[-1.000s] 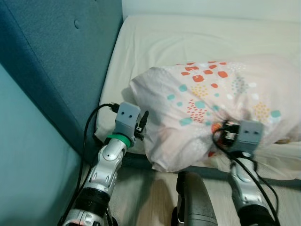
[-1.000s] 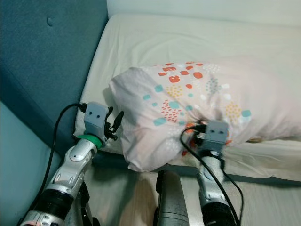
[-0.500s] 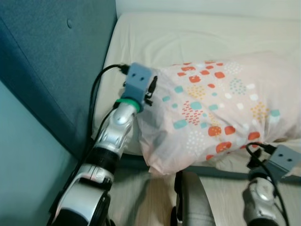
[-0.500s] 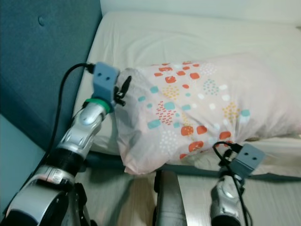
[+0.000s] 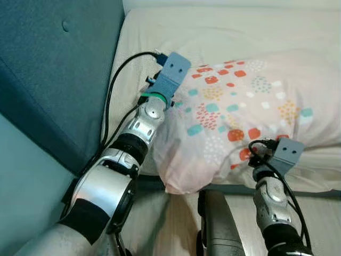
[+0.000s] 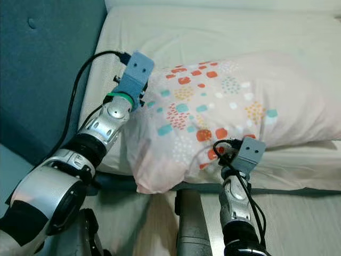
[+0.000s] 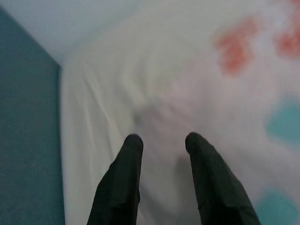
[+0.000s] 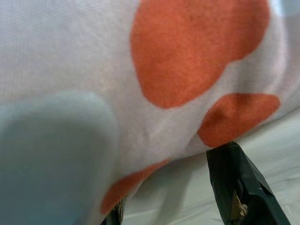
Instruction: Clean up the room
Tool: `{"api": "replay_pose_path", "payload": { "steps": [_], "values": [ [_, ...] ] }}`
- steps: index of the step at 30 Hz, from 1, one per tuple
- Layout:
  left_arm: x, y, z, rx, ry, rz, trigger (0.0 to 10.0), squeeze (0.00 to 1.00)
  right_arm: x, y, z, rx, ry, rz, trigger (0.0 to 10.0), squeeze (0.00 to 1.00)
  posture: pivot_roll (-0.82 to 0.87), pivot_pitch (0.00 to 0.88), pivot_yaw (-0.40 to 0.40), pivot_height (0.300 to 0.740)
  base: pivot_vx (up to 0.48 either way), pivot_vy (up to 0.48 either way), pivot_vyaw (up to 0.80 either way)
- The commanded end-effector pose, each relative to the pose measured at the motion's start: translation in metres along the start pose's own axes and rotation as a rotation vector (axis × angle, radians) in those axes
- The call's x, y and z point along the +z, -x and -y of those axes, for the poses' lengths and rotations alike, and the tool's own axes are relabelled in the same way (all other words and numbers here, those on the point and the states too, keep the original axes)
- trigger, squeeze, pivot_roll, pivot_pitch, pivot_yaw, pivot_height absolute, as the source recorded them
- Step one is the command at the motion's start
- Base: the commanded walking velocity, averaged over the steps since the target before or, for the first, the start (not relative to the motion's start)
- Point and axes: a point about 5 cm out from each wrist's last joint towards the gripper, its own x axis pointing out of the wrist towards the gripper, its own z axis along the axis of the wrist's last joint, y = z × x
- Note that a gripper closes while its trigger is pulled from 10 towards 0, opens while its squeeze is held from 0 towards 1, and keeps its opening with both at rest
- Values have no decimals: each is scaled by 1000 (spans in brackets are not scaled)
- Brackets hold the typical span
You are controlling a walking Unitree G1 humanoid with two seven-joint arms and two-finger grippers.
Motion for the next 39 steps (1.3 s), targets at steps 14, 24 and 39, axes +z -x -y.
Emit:
{"api": "replay_pose_path", "payload": {
  "steps": [14, 24, 39],
  "values": [
    [-37, 48, 91, -713, -173, 206, 10000, 0, 39, -17, 0, 92, 133, 149, 10000, 0, -155, 168, 64, 536, 0, 0, 0],
    [-40, 76, 81, -861, -80, 361, 10000, 0, 123, -51, -52, 422, 288, 362, 10000, 0, -132, 146, 54, 536, 0, 0, 0],
    [-53, 105, 61, -852, 165, 317, 10000, 0, 175, -43, -160, 848, 369, 457, 10000, 0, -118, 115, 65, 536, 0, 0, 0]
  ]
}}
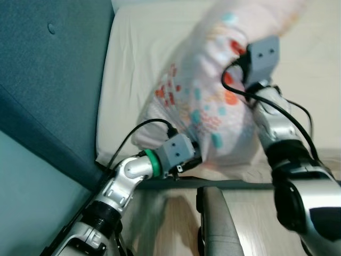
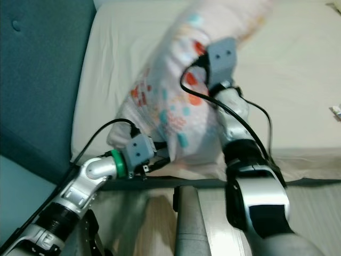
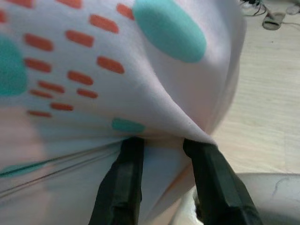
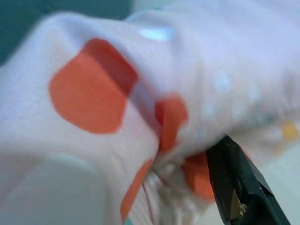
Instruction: Clean up the room
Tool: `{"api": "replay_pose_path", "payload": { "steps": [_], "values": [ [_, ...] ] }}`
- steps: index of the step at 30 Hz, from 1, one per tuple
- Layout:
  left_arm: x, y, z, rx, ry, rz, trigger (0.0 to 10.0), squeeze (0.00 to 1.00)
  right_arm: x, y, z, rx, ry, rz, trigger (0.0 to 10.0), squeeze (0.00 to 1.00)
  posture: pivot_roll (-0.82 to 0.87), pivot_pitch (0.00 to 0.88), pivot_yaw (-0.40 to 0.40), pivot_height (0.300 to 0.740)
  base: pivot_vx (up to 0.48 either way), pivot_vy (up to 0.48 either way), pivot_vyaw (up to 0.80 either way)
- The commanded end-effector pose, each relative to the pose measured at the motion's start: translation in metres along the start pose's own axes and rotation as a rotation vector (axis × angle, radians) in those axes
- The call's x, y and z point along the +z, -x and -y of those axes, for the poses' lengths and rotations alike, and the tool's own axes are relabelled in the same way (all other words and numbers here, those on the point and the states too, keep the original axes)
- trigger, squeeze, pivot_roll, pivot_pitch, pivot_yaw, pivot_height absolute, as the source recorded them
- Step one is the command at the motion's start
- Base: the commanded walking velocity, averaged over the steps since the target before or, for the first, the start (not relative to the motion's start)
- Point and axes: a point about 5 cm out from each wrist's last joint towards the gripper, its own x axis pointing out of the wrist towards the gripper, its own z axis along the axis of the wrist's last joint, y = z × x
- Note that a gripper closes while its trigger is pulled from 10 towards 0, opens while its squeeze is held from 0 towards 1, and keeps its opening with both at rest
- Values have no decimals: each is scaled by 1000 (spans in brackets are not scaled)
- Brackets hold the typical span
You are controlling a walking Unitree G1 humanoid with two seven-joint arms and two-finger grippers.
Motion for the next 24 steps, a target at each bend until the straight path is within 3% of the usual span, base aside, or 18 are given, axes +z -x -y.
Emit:
{"api": "replay_pose_path", "payload": {
  "steps": [1, 3, 5, 6, 8, 9, 11, 12, 13, 15, 16, 17, 18, 19, 20, 22, 23, 24],
  "values": [
    [-4, 0, 10, -37, 48, -13, 10000, 0, 2, -7, -19, 112, 20, -3, 10000, 0, -108, 108, 60, 536, 0, 0, 0],
    [14, 9, -34, 240, 195, 79, 10000, 0, 13, -21, -41, 226, -1, 13, 10000, 0, -79, 94, 51, 536, 0, 0, 0],
    [14, 9, -34, 240, 195, 79, 10000, 0, 13, -21, -41, 226, -1, 13, 10000, 0, -79, 94, 51, 536, 0, 0, 0],
    [29, 16, -59, 369, 271, 161, 10000, 0, 20, -27, -49, 261, -12, 27, 10000, 0, -74, 88, 47, 536, 0, 0, 0],
    [29, 16, -59, 369, 271, 161, 10000, 0, 20, -27, -49, 261, -12, 27, 10000, 0, -74, 88, 47, 536, 0, 0, 0],
    [46, 30, -87, 512, 343, 259, 10000, 0, 29, -33, -53, 268, -33, 55, 10000, 0, -71, 84, 46, 536, 0, 0, 0],
    [83, 74, -150, 816, 412, 466, 10000, 0, 49, -41, -46, 213, -88, 132, 10000, 0, -73, 76, 45, 536, 0, 0, 0],
    [83, 74, -150, 816, 412, 466, 10000, 0, 49, -41, -46, 213, -88, 132, 10000, 0, -73, 76, 45, 536, 0, 0, 0],
    [97, 95, -170, 923, 420, 537, 10000, 0, 55, -42, -41, 185, -104, 162, 10000, 0, -76, 72, 46, 536, 0, 0, 0],
    [97, 95, -170, 923, 420, 537, 10000, 0, 55, -42, -41, 185, -104, 162, 10000, 0, -76, 72, 46, 536, 0, 0, 0],
    [112, 118, -188, 1023, 394, 590, 10000, 0, 59, -42, -34, 157, -119, 188, 10000, 0, -77, 71, 46, 536, 0, 0, 0],
    [112, 118, -188, 1023, 394, 590, 10000, 0, 59, -42, -34, 157, -119, 188, 10000, 0, -77, 71, 46, 536, 0, 0, 0],
    [129, 142, -202, 1108, 333, 628, 10000, 0, 60, -40, -26, 132, -128, 212, 10000, 0, -80, 70, 49, 536, 0, 0, 0],
    [129, 142, -202, 1108, 333, 628, 10000, 0, 60, -40, -26, 132, -128, 212, 10000, 0, -80, 70, 49, 536, 0, 0, 0],
    [147, 162, -210, 1164, 260, 659, 10000, 0, 60, -35, -17, 109, -126, 234, 10000, 0, -77, 69, 50, 536, 0, 0, 0],
    [147, 162, -210, 1164, 260, 659, 10000, 0, 60, -35, -17, 109, -126, 234, 10000, 0, -77, 69, 50, 536, 0, 0, 0],
    [164, 173, -209, 1148, 151, 643, 10000, 0, 49, -20, -1, 74, -131, 254, 10000, 0, -82, 77, 54, 536, 0, 0, 0],
    [164, 173, -209, 1148, 151, 643, 10000, 0, 49, -20, -1, 74, -131, 254, 10000, 0, -82, 77, 54, 536, 0, 0, 0]
  ]
}}
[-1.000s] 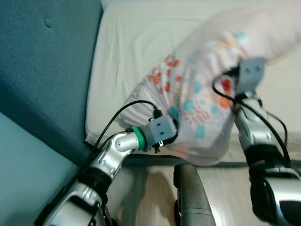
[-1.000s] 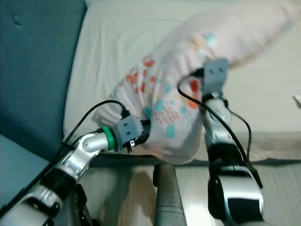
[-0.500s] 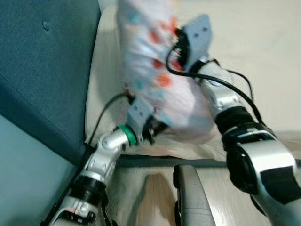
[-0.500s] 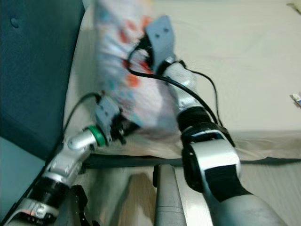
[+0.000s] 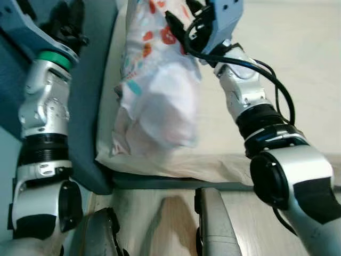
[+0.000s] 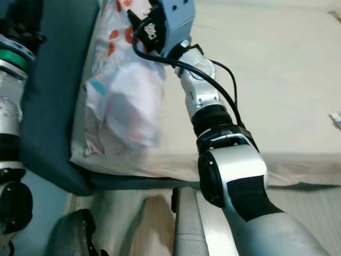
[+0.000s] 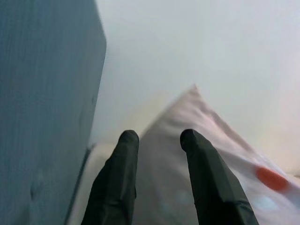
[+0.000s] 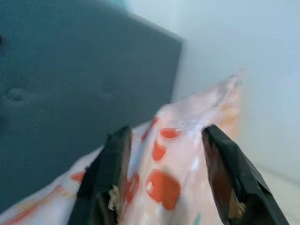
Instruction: Clean up the room
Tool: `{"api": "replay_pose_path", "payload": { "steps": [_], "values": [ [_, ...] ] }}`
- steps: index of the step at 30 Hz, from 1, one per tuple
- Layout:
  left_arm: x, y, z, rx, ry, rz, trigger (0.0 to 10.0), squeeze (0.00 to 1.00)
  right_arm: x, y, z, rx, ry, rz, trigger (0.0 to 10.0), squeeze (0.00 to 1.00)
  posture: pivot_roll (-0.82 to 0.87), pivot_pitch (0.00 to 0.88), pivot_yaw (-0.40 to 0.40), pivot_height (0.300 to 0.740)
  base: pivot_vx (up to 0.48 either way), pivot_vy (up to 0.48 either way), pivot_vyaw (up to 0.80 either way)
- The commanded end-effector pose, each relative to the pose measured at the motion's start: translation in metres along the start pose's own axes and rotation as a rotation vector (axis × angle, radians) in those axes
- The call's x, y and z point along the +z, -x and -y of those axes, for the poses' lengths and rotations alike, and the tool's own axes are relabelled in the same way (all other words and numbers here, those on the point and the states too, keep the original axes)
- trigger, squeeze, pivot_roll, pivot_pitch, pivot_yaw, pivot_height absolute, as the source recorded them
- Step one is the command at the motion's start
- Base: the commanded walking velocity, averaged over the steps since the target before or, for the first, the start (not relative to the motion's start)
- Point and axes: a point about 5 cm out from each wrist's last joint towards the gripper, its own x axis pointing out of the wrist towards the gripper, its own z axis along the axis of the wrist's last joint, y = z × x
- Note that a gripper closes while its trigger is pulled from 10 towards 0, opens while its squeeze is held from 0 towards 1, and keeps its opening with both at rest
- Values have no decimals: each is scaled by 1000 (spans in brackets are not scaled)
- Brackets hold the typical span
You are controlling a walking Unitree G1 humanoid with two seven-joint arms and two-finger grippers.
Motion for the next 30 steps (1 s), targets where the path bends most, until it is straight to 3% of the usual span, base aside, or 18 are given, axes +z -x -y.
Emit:
{"api": "replay_pose_path", "payload": {
  "steps": [1, 4, 6, 7, 9, 10, 12, 13, 15, 19, 21, 23, 25, 27, 28, 30],
  "values": [
    [27, 3, -5, -13, -72, 83, 10000, 0, -9, 17, 8, -25, -13, 0, 10000, 0, -81, 80, 55, 536, 0, 0, 0],
    [19, 8, 1, -50, -81, 42, 10000, 0, -16, 26, 11, -33, -9, -20, 10000, 0, -82, 83, 55, 536, 0, 0, 0],
    [-15, 28, 21, -152, -59, -93, 10000, 0, -34, 48, 17, -82, -24, -78, 10000, 0, -80, 94, 53, 536, 0, 0, 0],
    [-15, 28, 21, -152, -59, -93, 10000, 0, -34, 48, 17, -82, -24, -78, 10000, 0, -80, 94, 53, 536, 0, 0, 0],
    [-59, 61, 49, -270, -54, -260, 10000, 0, -55, 79, 23, -180, -56, -141, 10000, 0, -85, 103, 52, 536, 0, 0, 0],
    [-59, 61, 49, -270, -54, -260, 10000, 0, -55, 79, 23, -180, -56, -141, 10000, 0, -85, 103, 52, 536, 0, 0, 0],
    [-82, 79, 63, -298, -37, -343, 10000, 0, -67, 98, 27, -260, -71, -182, 10000, 0, -91, 108, 54, 536, 0, 0, 0],
    [-82, 79, 63, -298, -37, -343, 10000, 0, -67, 98, 27, -260, -71, -182, 10000, 0, -91, 108, 54, 536, 0, 0, 0],
    [-104, 90, 73, -287, -32, -409, 10000, 0, -83, 125, 31, -383, -76, -242, 10000, 0, -99, 111, 56, 536, 0, 0, 0],
    [-112, 94, 76, -284, -39, -430, 10000, 0, -87, 134, 32, -428, -77, -262, 10000, 0, -99, 111, 56, 536, 0, 0, 0],
    [-123, 100, 78, -274, -84, -454, 10000, 0, -93, 157, 40, -526, -57, -303, 10000, 0, -108, 120, 55, 536, 0, 0, 0],
    [-123, 100, 78, -274, -84, -454, 10000, 0, -93, 157, 40, -526, -57, -303, 10000, 0, -108, 120, 55, 536, 0, 0, 0],
    [-129, 98, 73, -211, -108, -464, 10000, 0, -90, 189, 61, -660, 8, -334, 10000, 0, -112, 125, 54, 536, 0, 0, 0],
    [-133, 95, 70, -161, -138, -470, 10000, 0, -87, 210, 77, -747, 55, -361, 10000, 0, -113, 129, 55, 536, 0, 0, 0],
    [-133, 95, 70, -161, -138, -470, 10000, 0, -87, 210, 77, -747, 55, -361, 10000, 0, -113, 129, 55, 536, 0, 0, 0],
    [-140, 95, 71, -121, -231, -495, 10000, 0, -89, 235, 87, -846, 80, -426, 10000, 0, -108, 135, 54, 536, 0, 0, 0]
  ]
}}
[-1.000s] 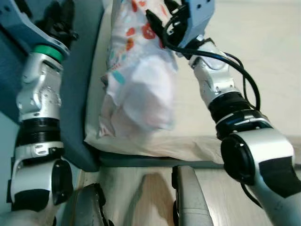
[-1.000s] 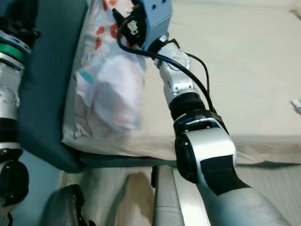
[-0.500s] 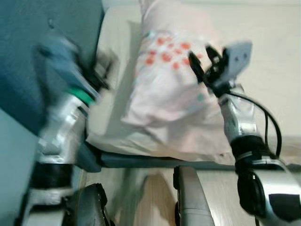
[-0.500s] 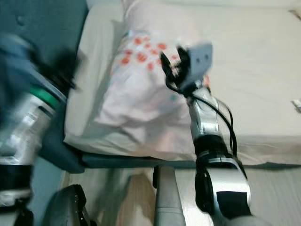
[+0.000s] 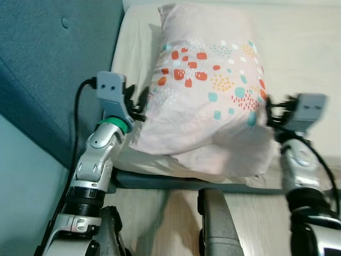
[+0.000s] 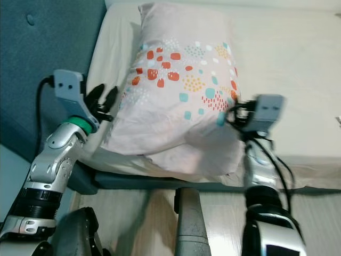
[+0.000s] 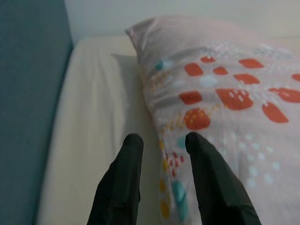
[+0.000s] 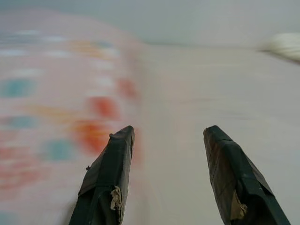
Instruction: Clean up the room
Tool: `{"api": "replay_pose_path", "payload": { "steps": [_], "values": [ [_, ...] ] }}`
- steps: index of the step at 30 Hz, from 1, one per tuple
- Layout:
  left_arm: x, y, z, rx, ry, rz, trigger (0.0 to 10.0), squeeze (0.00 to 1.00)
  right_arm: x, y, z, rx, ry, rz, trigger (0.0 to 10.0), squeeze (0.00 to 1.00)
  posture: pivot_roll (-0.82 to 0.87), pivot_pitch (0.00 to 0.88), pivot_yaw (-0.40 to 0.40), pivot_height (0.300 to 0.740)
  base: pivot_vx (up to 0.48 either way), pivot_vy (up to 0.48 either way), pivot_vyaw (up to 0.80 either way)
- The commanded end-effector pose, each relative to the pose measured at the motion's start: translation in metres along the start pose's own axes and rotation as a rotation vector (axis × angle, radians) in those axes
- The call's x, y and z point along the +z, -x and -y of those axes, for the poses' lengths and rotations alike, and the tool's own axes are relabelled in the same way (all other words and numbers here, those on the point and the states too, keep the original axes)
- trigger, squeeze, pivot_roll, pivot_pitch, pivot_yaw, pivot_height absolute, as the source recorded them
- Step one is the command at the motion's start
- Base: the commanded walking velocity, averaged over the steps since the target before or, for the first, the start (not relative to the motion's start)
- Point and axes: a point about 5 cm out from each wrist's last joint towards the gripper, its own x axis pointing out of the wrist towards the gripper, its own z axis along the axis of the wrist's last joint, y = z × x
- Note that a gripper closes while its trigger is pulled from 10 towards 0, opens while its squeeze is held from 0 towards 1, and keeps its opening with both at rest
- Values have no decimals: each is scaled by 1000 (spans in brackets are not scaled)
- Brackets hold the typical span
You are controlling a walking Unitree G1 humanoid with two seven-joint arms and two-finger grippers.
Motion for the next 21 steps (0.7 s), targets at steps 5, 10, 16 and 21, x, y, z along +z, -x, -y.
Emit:
{"api": "replay_pose_path", "payload": {
  "steps": [5, 10, 16, 21],
  "values": [
    [-14, -8, 8, 92, -96, -71, 10000, 0, -26, 18, 25, -131, 32, -125, 10000, 0, -103, 141, 57, 536, 0, 0, 0],
    [-15, -20, 22, 102, -94, -77, 10000, 0, -42, 22, 32, -122, 77, -261, 10000, 0, -93, 182, 74, 536, 0, 0, 0],
    [-4, -21, 32, 50, -65, -16, 10000, 0, -42, 13, 28, -79, 137, -327, 10000, 0, -77, 209, 78, 536, 0, 0, 0],
    [9, -16, 35, -1, 7, 52, 10000, 0, -43, 6, 25, -66, 219, -413, 10000, 0, -39, 242, 74, 536, 0, 0, 0]
  ]
}}
